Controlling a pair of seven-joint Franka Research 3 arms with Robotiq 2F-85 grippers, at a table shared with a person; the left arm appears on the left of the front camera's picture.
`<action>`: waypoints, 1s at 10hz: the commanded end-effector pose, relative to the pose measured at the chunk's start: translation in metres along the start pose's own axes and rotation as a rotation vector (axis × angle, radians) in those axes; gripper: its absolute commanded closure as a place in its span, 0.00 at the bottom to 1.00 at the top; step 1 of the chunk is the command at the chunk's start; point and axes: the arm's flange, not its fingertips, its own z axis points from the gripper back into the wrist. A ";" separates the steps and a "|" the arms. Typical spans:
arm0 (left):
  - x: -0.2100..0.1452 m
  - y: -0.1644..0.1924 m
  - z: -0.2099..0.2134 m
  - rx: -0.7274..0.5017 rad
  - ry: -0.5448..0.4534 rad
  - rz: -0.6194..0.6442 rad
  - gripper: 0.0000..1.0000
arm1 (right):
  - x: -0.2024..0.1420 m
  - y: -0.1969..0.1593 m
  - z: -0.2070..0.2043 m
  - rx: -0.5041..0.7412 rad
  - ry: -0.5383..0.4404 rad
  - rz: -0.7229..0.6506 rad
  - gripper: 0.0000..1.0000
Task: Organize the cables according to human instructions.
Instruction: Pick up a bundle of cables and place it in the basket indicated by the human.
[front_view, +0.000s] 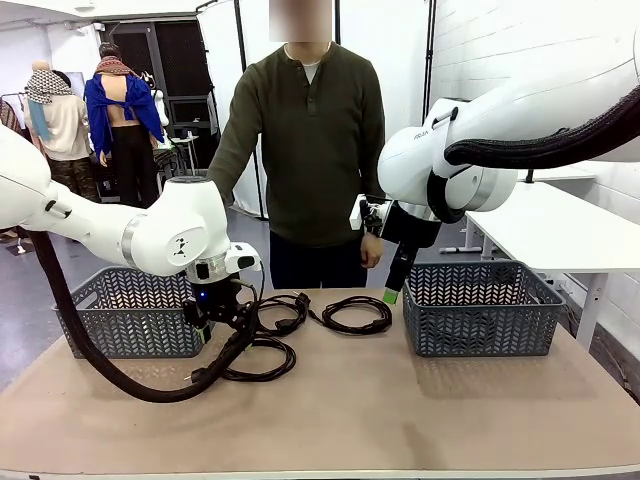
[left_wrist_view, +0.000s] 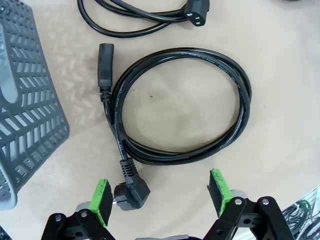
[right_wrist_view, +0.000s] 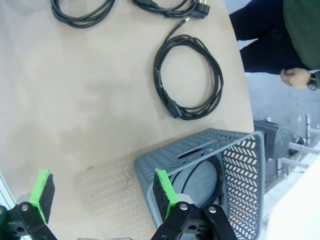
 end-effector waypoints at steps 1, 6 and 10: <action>0.000 0.000 0.000 0.000 0.000 0.000 0.00 | 0.000 -0.001 0.000 0.000 0.010 0.004 0.00; 0.011 -0.013 -0.014 0.053 0.014 0.008 0.00 | 0.000 -0.001 0.000 0.000 0.010 0.004 0.00; 0.026 -0.017 -0.022 0.074 0.006 0.013 0.00 | 0.000 -0.001 0.000 0.000 0.010 0.004 0.00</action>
